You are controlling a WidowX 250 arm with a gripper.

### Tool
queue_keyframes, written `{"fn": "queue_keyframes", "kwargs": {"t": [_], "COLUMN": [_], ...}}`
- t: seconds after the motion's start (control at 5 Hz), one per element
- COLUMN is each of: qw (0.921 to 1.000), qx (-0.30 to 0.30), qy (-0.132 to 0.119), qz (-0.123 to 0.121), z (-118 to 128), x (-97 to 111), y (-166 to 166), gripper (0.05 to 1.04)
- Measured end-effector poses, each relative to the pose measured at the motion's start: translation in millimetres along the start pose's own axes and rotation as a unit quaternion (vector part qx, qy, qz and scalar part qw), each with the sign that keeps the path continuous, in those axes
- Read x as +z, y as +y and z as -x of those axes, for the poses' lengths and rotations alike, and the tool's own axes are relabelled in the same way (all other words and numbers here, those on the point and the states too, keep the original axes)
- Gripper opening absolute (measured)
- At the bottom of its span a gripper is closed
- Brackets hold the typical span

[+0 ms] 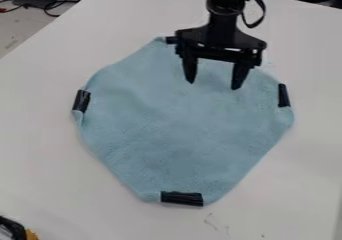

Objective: Fold the cloth from top right to bottom left

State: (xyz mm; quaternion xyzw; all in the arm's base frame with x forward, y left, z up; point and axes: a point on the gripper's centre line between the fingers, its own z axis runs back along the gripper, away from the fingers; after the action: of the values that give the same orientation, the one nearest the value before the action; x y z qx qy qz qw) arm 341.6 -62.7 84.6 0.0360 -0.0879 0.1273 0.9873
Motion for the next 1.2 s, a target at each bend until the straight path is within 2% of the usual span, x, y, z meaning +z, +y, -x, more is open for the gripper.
{"fn": "queue_keyframes", "kwargs": {"t": [0.2,0.4,0.6,0.8,1.0,1.2], "qw": [0.9999,0.9994,0.9980,0.9971,0.9967,0.9968], "qx": [-0.016,-0.031,-0.053,-0.061,-0.055,-0.050], "qy": [-0.003,-0.008,0.008,0.025,0.028,0.048], "qz": [0.002,0.015,0.035,0.039,0.052,0.040], "z": [-11,-20,-32,-45,-44,-43], "x": [-5,-13,-28,-41,-43,-55], "y": [-24,-47,-67,-85,-94,-95], "gripper": [0.998,0.999,0.999,0.999,0.999,0.998]}}
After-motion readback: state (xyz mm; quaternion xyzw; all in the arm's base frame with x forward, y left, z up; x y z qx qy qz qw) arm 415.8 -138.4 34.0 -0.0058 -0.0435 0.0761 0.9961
